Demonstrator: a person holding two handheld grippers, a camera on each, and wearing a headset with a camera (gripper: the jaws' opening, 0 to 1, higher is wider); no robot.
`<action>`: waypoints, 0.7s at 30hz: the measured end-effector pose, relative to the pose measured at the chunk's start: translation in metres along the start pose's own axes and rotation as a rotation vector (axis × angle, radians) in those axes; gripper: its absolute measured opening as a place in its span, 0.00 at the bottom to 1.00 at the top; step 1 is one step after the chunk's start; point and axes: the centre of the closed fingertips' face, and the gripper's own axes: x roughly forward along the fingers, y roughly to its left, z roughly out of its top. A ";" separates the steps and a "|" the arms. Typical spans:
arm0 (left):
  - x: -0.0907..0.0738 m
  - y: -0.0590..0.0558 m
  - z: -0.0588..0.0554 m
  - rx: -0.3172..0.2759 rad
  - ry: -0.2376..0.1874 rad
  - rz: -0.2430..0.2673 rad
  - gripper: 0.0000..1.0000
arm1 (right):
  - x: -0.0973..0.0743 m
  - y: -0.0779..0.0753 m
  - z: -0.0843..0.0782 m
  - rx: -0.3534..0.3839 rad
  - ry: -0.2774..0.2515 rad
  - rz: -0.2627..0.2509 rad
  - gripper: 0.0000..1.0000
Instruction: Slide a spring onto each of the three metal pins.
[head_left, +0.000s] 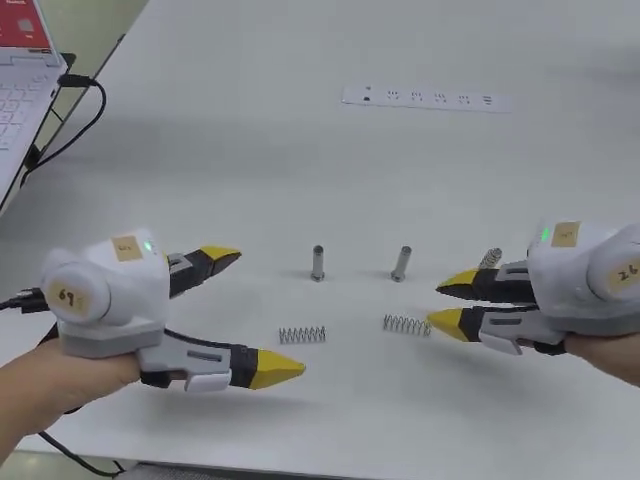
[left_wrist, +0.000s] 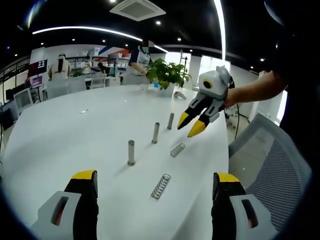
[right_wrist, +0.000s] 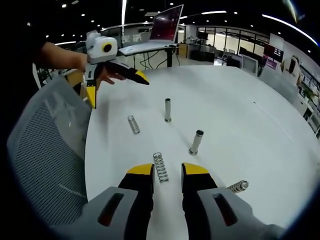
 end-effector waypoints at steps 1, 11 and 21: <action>0.000 0.000 0.000 0.000 0.001 -0.001 0.93 | 0.001 0.000 -0.001 -0.005 0.003 0.003 0.20; 0.001 0.001 -0.001 0.001 0.002 -0.004 0.92 | 0.016 0.005 -0.011 -0.023 0.047 0.034 0.18; 0.000 0.003 -0.004 0.001 0.007 -0.003 0.92 | 0.027 0.009 -0.024 -0.038 0.097 0.054 0.17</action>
